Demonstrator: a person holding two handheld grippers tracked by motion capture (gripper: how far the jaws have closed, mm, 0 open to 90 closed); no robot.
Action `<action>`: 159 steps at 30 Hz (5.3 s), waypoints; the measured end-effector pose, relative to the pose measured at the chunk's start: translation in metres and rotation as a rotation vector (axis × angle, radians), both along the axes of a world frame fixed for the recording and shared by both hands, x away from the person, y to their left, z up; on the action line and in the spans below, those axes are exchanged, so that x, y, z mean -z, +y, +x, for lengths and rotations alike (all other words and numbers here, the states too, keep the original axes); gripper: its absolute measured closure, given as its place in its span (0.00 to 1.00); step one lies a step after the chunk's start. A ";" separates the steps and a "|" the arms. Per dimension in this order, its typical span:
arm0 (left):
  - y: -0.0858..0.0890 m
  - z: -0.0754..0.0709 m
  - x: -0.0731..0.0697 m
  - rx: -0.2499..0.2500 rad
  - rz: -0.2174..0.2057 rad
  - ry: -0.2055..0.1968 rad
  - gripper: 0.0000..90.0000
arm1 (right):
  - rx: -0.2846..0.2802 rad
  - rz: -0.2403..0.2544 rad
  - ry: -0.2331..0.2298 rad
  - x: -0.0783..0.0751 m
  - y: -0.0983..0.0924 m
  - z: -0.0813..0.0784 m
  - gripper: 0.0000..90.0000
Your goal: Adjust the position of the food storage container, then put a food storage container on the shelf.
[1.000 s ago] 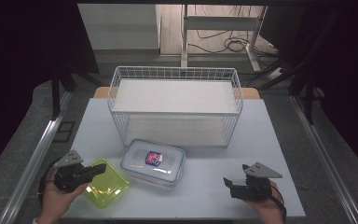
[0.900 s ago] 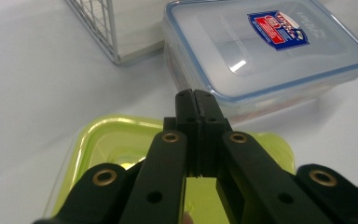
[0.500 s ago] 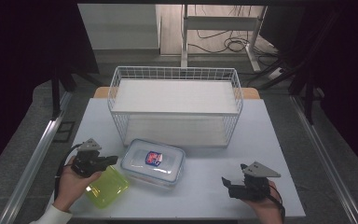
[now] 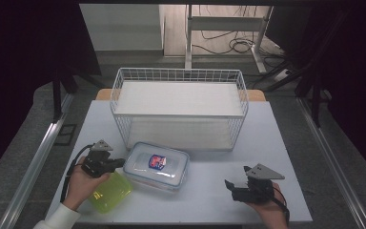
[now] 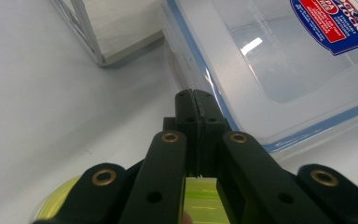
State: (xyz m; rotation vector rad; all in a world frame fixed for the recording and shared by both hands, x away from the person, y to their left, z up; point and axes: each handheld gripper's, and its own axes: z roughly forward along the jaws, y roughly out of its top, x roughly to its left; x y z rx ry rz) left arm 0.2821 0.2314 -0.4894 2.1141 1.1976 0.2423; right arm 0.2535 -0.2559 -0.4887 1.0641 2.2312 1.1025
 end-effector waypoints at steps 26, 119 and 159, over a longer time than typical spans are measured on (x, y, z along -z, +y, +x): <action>-0.026 -0.008 0.001 0.067 0.005 0.007 1.00 | 0.011 -0.004 0.002 0.000 -0.001 0.000 0.15; -0.075 0.010 0.012 0.051 -0.340 0.249 0.14 | -0.089 0.179 0.168 -0.021 0.041 0.024 0.15; -0.074 0.007 0.018 0.081 -0.368 0.247 0.25 | -0.155 0.385 0.501 0.013 0.057 0.058 0.30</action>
